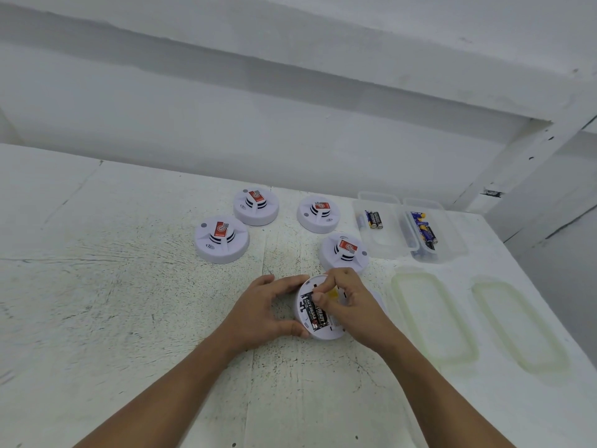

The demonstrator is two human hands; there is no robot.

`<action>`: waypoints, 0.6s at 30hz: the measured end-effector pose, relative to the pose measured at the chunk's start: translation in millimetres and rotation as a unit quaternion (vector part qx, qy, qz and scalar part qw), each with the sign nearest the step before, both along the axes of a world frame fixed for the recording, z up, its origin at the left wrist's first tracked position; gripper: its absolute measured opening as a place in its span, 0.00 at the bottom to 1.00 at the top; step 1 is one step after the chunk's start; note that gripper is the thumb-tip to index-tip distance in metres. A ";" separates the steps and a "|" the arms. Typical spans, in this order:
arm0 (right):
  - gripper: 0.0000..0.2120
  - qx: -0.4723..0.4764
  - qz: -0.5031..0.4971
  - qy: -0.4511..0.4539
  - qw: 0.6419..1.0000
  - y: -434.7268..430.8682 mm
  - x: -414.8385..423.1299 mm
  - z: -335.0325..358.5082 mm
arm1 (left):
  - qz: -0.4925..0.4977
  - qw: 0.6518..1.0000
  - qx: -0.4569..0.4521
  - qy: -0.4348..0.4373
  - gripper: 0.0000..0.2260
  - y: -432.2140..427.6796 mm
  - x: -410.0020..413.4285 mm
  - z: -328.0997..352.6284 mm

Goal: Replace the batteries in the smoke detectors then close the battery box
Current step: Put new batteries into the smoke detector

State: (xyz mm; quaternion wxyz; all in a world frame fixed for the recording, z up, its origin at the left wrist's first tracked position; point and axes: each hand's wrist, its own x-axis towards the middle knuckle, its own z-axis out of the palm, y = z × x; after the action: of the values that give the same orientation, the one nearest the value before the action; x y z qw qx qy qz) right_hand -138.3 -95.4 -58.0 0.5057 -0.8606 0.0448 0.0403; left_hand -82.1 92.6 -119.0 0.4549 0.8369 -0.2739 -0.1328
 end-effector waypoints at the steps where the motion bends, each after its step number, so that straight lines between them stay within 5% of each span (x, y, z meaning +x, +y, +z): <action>1: 0.07 0.001 -0.001 0.002 1.000 0.1 -0.1 -0.1 | 0.001 1.000 0.001 0.001 0.40 0.0 0.4 -1.0; 11: 0.20 -0.001 -0.044 0.039 0.998 1.2 0.4 -4.0 | -0.002 1.000 -0.001 -0.008 0.37 0.3 0.1 2.8; 18: 0.17 0.017 -0.066 0.038 0.997 2.3 0.7 -7.6 | -0.013 1.000 -0.015 -0.012 0.36 -0.7 -0.2 3.9</action>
State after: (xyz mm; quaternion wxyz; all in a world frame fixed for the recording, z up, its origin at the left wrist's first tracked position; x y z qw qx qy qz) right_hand -137.6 -93.1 -65.6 0.5195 -0.8450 0.1205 0.0405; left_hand -82.3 91.9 -115.0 0.4624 0.8279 -0.2922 -0.1240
